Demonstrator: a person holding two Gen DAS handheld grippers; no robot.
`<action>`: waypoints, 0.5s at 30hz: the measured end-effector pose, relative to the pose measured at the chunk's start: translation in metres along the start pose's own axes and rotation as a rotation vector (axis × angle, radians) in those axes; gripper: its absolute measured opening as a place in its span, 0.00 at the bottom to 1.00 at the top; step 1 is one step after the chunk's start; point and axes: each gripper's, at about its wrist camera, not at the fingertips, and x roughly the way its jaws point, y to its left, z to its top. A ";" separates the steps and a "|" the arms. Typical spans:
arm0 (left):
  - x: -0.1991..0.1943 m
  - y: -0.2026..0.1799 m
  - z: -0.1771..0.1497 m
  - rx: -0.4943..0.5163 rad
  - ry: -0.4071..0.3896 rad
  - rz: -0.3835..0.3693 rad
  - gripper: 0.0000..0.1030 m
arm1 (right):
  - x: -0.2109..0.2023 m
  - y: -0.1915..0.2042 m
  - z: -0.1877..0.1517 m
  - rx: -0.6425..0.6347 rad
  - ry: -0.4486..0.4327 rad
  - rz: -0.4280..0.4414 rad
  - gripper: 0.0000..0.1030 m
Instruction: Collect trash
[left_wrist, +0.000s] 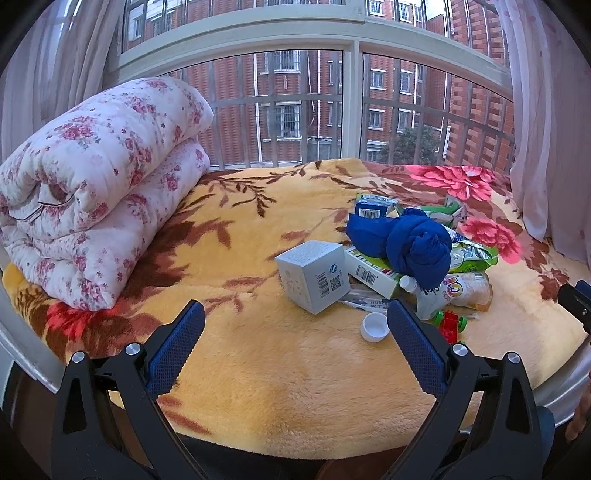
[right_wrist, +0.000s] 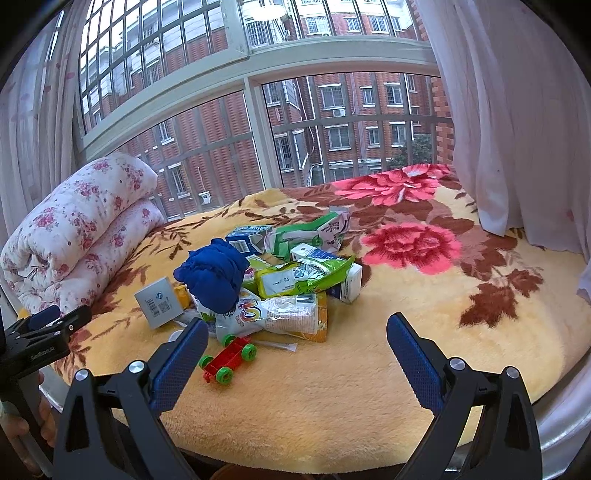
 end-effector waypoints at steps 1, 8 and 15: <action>0.000 0.000 0.000 -0.002 0.001 0.000 0.94 | 0.000 0.000 0.000 0.000 0.000 -0.001 0.93; 0.000 0.002 -0.001 -0.005 0.001 -0.001 0.94 | -0.001 0.001 -0.002 0.003 -0.002 0.003 0.93; 0.000 0.004 -0.002 -0.008 0.002 0.000 0.94 | -0.002 0.003 -0.003 0.002 -0.003 0.006 0.93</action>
